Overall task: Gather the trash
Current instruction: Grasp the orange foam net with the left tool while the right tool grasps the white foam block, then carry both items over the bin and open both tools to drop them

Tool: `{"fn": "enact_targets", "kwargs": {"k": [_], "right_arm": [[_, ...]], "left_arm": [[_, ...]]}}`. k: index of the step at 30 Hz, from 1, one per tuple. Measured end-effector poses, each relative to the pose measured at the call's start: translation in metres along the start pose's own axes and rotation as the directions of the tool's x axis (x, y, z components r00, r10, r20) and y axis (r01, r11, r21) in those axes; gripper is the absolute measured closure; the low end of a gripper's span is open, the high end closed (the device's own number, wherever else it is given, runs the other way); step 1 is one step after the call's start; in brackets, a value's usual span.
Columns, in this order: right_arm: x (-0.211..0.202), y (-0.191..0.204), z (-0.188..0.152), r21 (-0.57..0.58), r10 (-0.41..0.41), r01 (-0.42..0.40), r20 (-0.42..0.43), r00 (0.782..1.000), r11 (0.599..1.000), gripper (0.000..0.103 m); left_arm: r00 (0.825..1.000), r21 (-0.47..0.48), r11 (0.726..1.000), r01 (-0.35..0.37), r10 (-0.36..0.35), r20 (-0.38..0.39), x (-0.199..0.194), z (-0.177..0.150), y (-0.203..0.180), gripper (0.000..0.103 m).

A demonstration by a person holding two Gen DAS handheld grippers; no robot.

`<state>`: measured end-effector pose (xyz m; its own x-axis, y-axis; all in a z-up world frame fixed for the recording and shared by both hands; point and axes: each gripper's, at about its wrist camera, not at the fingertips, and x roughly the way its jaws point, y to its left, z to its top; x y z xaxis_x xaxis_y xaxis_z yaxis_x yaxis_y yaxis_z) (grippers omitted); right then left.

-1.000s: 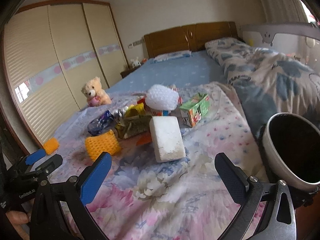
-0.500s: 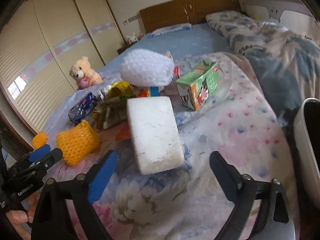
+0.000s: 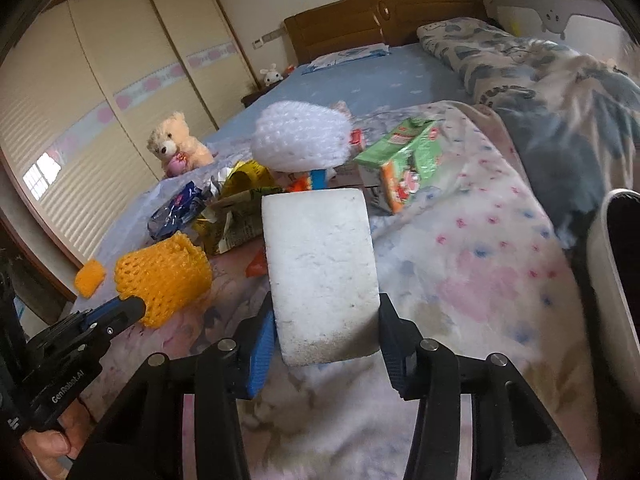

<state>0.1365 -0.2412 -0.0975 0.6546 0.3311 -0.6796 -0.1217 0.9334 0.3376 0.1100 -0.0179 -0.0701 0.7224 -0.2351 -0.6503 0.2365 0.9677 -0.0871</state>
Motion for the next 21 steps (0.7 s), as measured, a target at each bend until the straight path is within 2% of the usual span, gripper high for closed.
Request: {"fn": "enact_targets", "kwargs": {"k": [10, 21], "right_arm": [[-0.048, -0.044, -0.011, 0.081, -0.070, 0.066, 0.047, 0.996, 0.995, 0.055], [-0.096, -0.094, -0.021, 0.167, -0.165, 0.149, 0.090, 0.982, 0.975, 0.055]], "left_arm": [[0.994, 0.094, 0.990, 0.108, -0.109, 0.006, -0.007, 0.008, -0.056, 0.090], [0.976, 0.173, 0.961, 0.217, -0.216, -0.026, 0.005, 0.021, -0.118, 0.090]]}}
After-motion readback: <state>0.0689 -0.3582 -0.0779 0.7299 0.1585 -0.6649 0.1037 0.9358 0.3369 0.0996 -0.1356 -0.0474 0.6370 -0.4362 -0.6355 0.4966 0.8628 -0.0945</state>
